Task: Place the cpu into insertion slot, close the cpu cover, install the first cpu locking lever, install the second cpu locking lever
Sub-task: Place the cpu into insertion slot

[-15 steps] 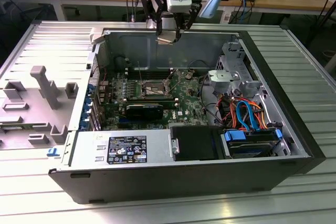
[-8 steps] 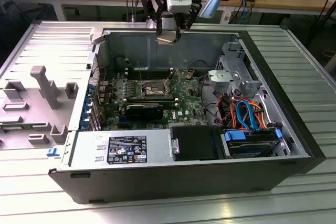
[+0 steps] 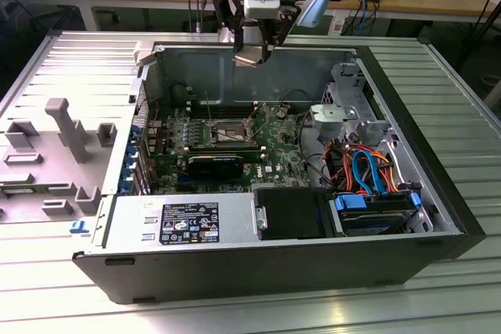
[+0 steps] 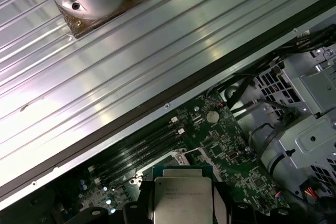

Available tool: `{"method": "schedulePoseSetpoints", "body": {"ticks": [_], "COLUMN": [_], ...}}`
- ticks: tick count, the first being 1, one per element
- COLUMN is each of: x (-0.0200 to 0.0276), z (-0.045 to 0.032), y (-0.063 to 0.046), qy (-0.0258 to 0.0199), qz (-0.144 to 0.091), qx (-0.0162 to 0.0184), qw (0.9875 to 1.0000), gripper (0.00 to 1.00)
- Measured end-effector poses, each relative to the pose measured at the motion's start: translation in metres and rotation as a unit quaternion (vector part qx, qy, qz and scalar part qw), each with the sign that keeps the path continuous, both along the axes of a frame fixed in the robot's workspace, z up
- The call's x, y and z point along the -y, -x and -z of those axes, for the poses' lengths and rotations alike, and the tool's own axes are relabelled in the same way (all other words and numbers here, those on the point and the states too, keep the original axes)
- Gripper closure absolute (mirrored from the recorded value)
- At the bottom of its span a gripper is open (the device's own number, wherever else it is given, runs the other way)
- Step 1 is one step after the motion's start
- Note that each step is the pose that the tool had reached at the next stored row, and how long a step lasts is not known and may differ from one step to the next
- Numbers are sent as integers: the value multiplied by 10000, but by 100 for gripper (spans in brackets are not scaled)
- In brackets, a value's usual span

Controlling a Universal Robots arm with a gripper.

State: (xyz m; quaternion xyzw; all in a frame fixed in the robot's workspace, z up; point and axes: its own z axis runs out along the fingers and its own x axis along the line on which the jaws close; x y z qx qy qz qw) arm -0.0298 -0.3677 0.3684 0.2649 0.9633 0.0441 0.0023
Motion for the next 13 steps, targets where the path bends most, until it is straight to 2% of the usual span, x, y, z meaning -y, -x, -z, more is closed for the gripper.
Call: {"method": "schedulePoseSetpoints", "body": {"ticks": [13], "x": [11], "z": [0], "y": [0], "qy": [0], "qz": [30], "qx": [0], "qw": [10000], "gripper": [46]}}
